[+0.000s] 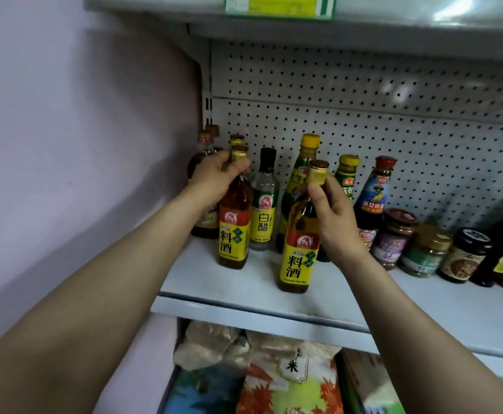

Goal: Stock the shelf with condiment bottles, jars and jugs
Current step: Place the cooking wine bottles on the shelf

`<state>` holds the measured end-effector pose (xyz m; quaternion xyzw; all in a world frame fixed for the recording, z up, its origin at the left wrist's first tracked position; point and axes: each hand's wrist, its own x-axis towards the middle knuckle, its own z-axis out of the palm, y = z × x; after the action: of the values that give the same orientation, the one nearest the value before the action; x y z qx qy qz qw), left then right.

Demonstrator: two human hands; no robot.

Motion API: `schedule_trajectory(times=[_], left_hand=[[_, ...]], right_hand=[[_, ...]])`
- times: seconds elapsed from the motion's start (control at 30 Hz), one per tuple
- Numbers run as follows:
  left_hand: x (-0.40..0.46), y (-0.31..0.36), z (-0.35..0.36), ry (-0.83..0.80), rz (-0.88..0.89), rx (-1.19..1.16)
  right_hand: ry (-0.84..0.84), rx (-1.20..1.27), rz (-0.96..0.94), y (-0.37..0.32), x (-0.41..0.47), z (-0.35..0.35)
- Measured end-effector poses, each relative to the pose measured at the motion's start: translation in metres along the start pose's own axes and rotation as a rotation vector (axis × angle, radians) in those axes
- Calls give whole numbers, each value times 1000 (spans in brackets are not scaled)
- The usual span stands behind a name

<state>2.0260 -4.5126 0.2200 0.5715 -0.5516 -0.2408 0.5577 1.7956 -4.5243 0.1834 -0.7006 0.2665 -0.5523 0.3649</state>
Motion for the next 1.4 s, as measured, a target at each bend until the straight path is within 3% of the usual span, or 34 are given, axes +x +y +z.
schedule_trajectory(times=[0.27, 0.47, 0.6, 0.83, 0.97, 1.07, 1.4], left_hand=[[-4, -2, 3, 74, 24, -30], [0, -2, 5, 114, 36, 68], [-5, -4, 6, 105, 28, 41], [-44, -17, -1, 229, 85, -224], [-67, -5, -5, 95, 221, -220], [-75, 5, -7, -22, 209, -188], [-69, 8, -32, -89, 207, -108]], right_hand=[[-8, 170, 174, 22, -31, -4], [-150, 120, 318, 46, -64, -22], [-141, 117, 352, 50, -71, -22], [-111, 96, 369, 49, -79, 0], [-162, 75, 338, 45, -79, 42], [-166, 41, 313, 40, -78, 77], [-87, -83, 359, 57, -93, 105]])
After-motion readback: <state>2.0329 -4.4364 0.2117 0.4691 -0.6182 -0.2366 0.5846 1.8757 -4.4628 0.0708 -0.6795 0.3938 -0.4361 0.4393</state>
